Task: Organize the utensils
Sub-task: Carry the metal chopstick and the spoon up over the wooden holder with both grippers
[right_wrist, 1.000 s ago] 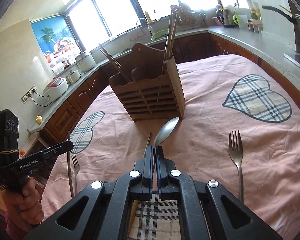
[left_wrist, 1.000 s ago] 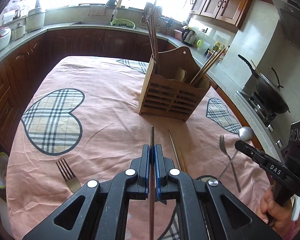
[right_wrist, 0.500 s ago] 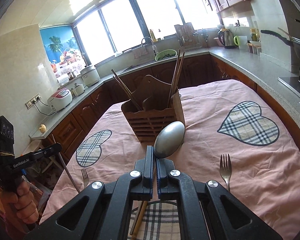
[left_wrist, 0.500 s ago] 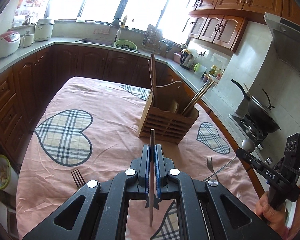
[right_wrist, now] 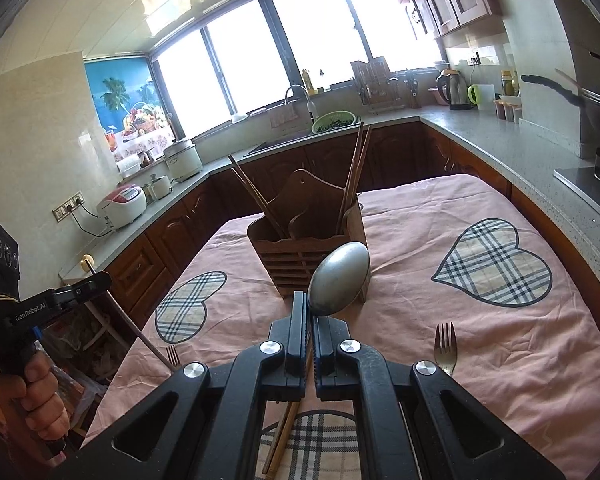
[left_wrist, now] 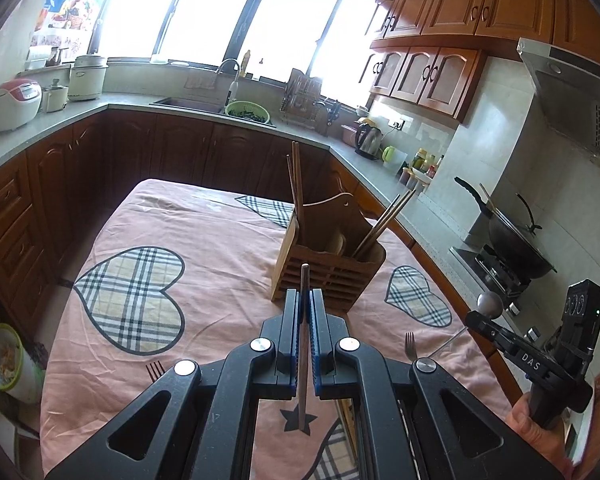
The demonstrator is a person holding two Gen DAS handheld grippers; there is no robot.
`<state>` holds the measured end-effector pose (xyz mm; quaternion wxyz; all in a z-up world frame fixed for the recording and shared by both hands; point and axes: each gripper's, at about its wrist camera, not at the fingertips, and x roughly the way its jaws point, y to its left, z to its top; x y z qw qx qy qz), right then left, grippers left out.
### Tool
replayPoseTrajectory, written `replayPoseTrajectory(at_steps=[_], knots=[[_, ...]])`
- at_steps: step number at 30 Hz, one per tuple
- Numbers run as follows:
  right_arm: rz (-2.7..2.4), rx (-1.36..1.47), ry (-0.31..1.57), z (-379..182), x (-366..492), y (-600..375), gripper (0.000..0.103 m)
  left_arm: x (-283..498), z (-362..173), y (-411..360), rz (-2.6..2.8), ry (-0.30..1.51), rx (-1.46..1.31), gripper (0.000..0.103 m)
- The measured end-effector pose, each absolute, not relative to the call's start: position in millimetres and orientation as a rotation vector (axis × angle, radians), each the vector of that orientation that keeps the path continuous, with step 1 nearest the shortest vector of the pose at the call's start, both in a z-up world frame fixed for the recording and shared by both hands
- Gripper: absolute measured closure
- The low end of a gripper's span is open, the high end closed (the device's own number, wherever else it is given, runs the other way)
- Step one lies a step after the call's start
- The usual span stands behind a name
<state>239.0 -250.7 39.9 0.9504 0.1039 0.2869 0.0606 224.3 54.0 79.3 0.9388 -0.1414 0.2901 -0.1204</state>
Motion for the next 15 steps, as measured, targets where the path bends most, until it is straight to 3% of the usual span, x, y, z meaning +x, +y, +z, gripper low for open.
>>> replayPoseTrajectory(at_steps=[15], knots=[[0.119, 0.210, 0.577, 41.9, 244.0, -254.1, 0.101, 235.1, 85.0, 59.2, -0.238, 0.556, -0.307, 0.100]])
